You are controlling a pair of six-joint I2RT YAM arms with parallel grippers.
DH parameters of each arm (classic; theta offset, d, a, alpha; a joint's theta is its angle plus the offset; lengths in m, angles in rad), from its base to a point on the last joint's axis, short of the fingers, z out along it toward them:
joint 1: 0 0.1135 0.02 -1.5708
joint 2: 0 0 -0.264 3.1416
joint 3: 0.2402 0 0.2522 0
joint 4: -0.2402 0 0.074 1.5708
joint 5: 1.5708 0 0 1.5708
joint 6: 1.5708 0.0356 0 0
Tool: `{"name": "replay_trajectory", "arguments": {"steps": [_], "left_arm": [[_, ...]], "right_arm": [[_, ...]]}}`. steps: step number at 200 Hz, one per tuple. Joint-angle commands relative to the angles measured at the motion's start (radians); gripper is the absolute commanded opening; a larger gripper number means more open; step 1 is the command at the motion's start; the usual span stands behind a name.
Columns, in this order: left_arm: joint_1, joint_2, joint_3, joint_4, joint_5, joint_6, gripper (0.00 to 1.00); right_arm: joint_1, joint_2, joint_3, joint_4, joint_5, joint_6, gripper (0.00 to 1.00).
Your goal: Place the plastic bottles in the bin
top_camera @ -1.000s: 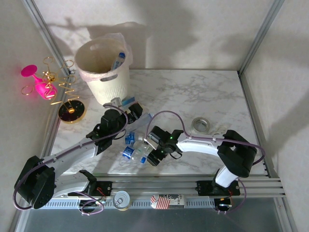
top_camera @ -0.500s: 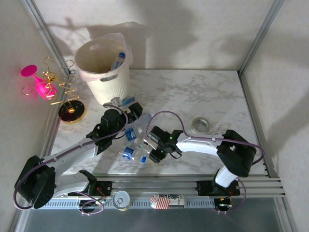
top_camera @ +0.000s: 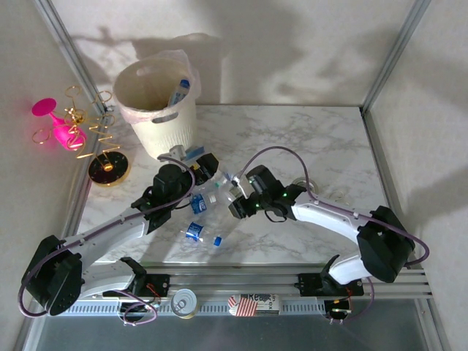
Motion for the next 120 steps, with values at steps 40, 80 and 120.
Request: {"name": "replay_trajectory", "arguments": {"steps": [40, 80, 120], "left_arm": [[-0.04, 0.002, 0.025, 0.055, 0.017, -0.043, 1.0], [-0.066, 0.046, 0.022, 0.101, 0.049, -0.074, 0.98], [-0.084, 0.079, 0.037, 0.133, 0.066, -0.086, 0.95]], "right_arm": [[-0.064, -0.024, 0.01, 0.265, -0.093, 0.097, 0.48], [-0.064, -0.037, -0.001, 0.38, -0.128, 0.097, 0.48], [-0.064, -0.038, -0.019, 0.434, -0.127, 0.1, 0.48]]}}
